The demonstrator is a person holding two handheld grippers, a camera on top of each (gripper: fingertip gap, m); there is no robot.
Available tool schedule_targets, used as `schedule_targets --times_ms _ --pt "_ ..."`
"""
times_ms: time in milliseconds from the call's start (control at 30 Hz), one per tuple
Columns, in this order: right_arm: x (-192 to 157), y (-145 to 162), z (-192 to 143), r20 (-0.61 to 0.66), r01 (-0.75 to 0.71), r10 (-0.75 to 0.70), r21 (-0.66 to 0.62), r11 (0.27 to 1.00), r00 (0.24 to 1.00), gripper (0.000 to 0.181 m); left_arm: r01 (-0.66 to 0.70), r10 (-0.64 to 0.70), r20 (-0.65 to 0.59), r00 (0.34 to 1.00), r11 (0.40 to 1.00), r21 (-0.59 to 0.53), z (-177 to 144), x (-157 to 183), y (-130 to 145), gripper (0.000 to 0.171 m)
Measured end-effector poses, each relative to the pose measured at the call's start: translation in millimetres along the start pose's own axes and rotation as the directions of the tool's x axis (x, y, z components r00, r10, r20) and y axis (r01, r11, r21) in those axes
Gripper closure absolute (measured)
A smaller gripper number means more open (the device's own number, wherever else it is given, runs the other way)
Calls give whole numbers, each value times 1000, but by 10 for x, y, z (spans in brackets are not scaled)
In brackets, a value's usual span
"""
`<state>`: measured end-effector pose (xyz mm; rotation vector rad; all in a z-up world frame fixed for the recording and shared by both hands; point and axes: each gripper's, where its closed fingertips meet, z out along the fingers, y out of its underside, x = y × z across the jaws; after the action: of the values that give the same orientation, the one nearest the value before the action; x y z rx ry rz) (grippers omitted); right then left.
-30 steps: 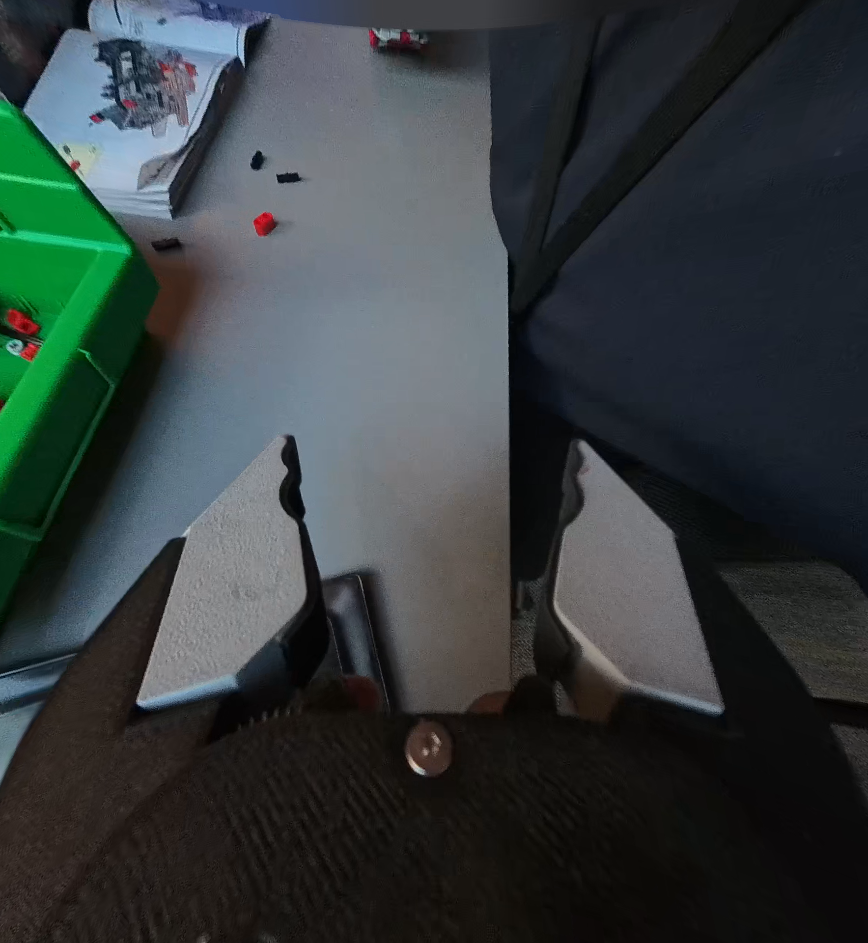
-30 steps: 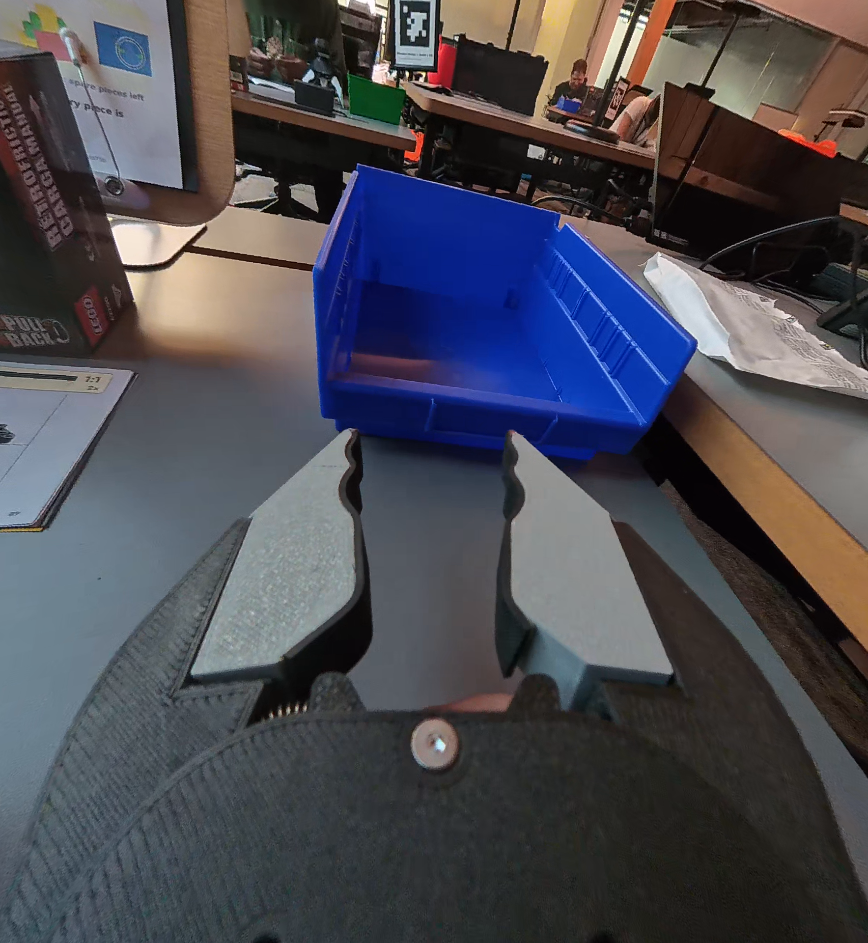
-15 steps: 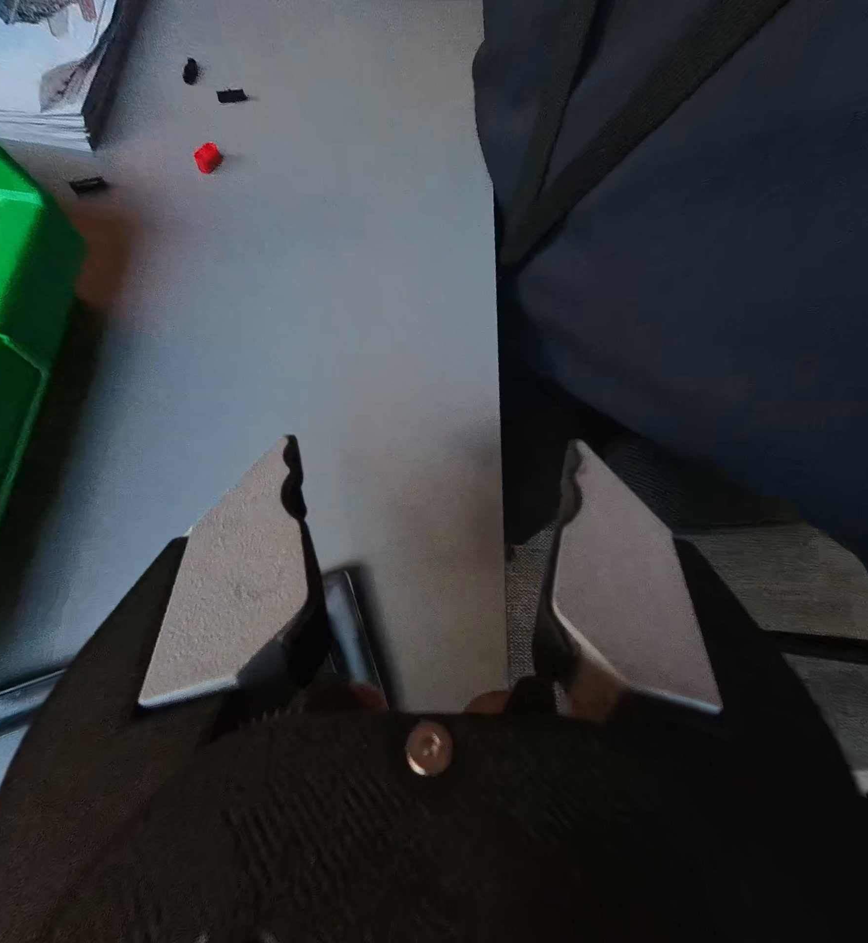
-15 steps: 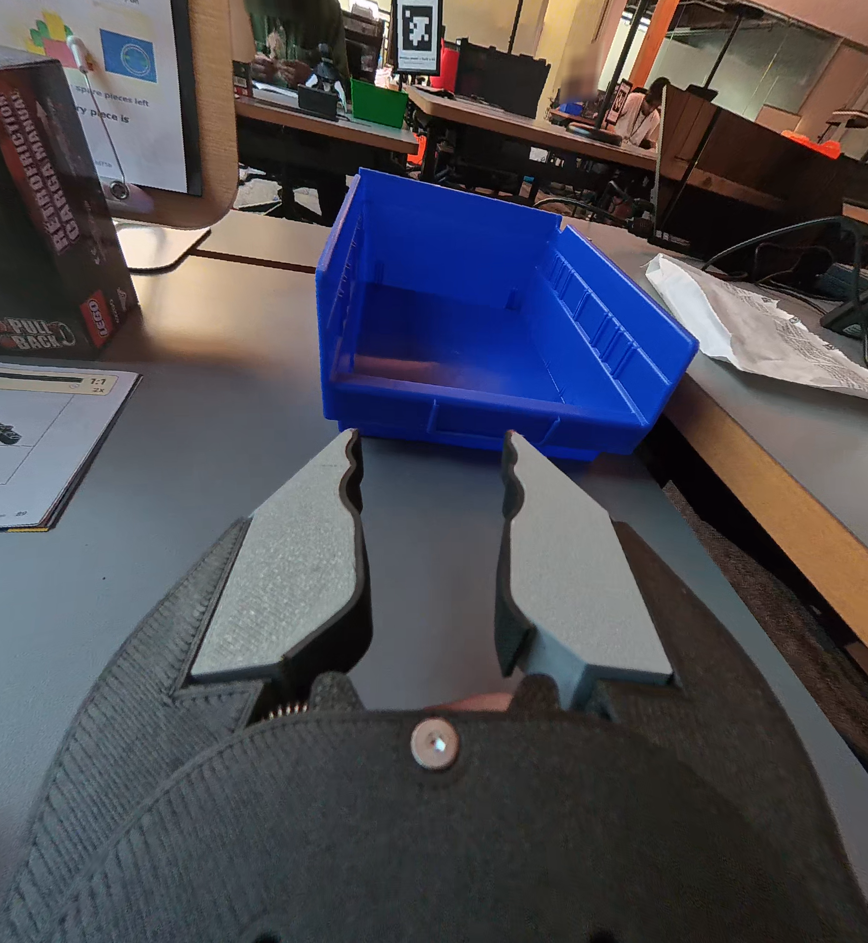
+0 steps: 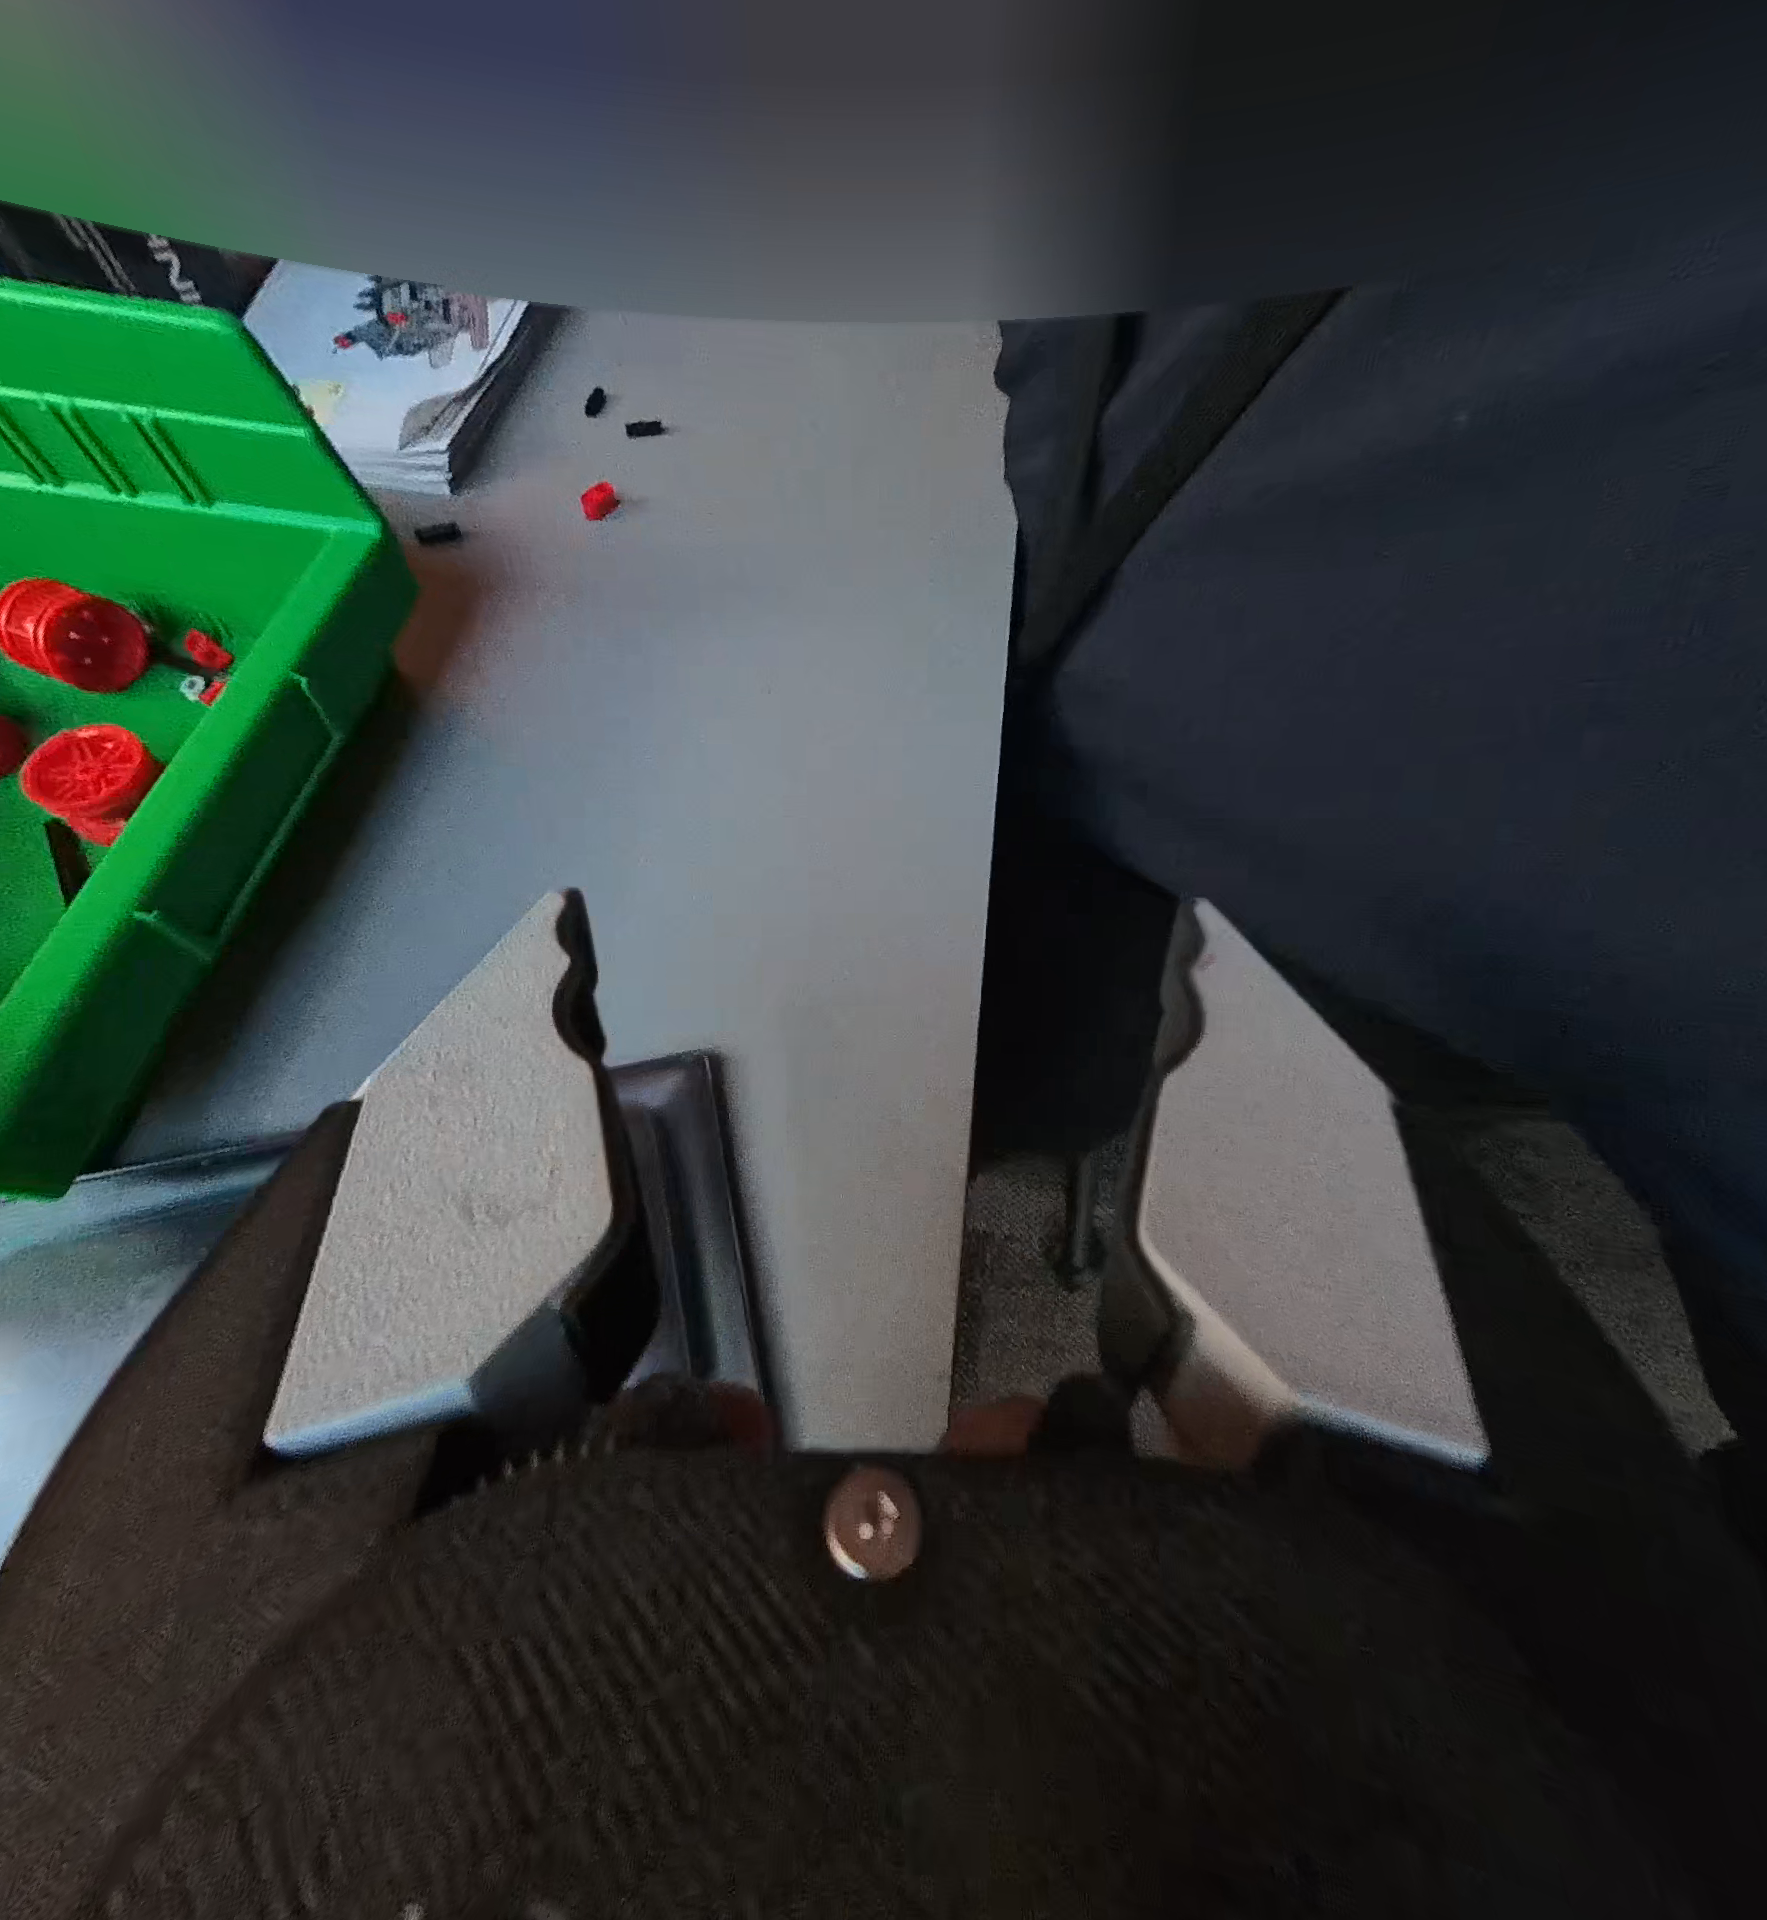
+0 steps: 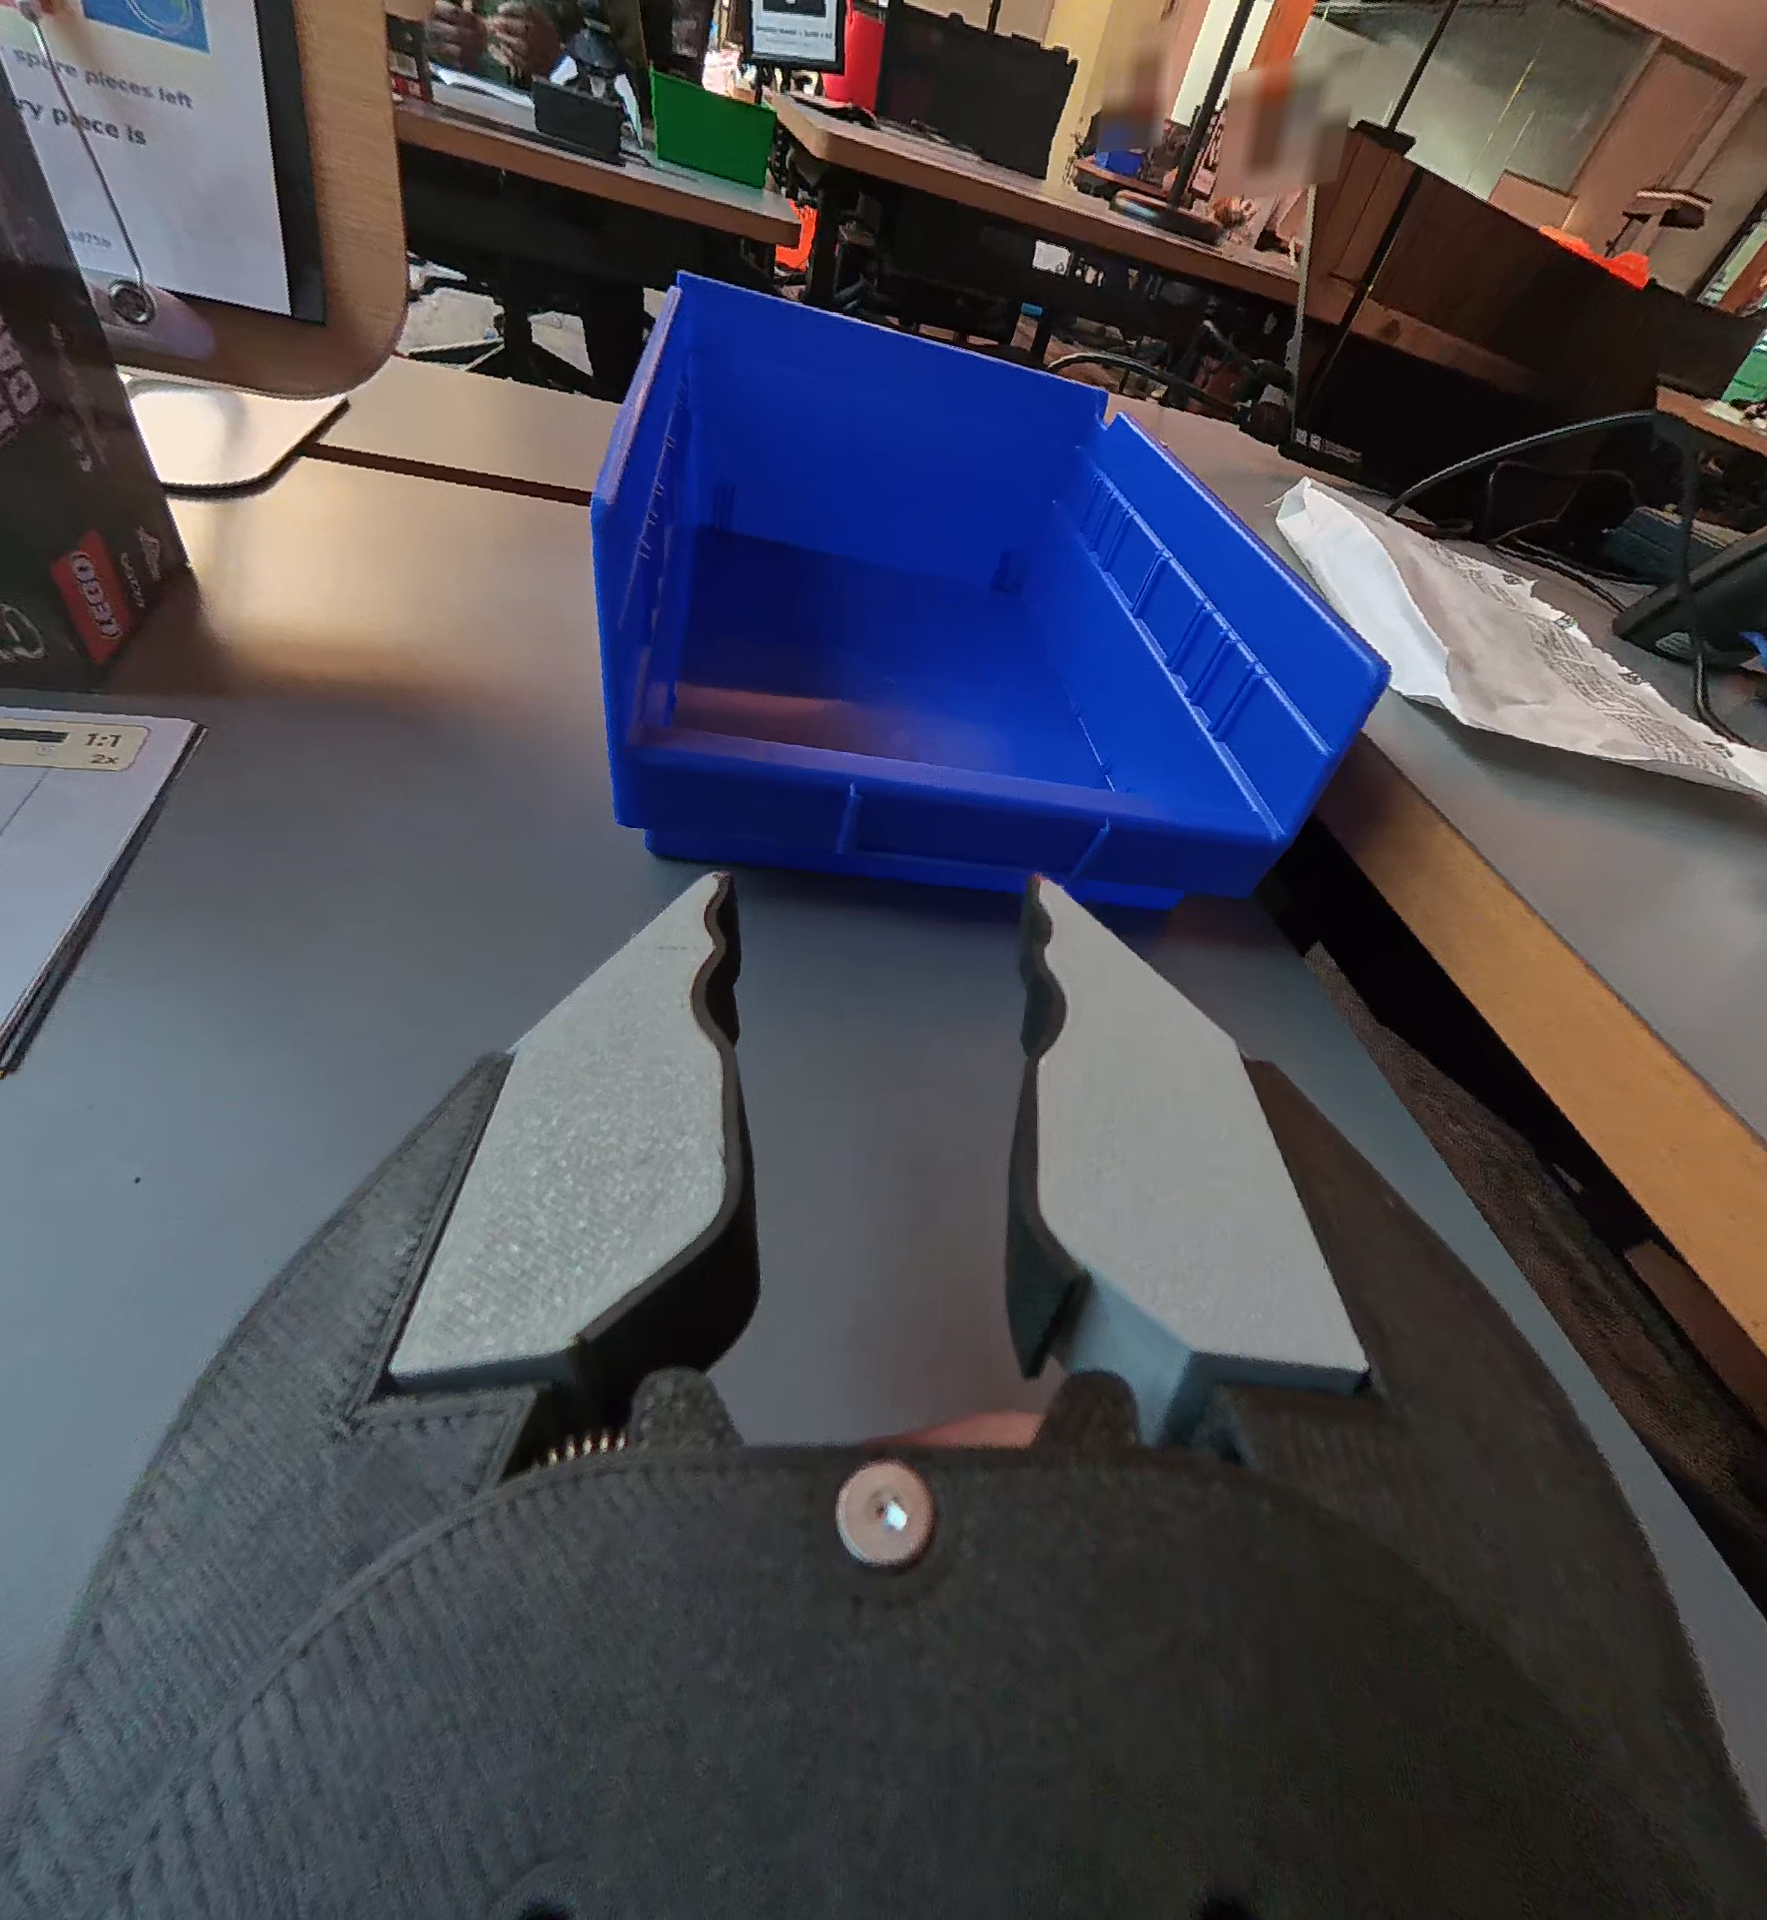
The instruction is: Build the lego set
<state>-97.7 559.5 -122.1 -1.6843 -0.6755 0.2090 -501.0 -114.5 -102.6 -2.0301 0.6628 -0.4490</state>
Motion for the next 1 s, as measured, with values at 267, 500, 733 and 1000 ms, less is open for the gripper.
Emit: schedule_targets --times_ms 267,500,733,1000 --pt "-26 23 -7 -36 27 -28 -24 999 999 131 25 -7 -182 983 995 96 -309 -262 -8 66" --pt "-9 2 13 -13 1 -1 -5 1000 1000 129 65 -81 87 993 983 173 -256 -573 -201 30" --pt "-19 -91 19 44 -21 18 61 998 999 131 246 -315 274 909 934 258 -371 -909 -692 21" --pt "27 -138 108 77 -35 28 90 995 997 133 340 -408 571 712 913 226 -78 -1598 -938 84"
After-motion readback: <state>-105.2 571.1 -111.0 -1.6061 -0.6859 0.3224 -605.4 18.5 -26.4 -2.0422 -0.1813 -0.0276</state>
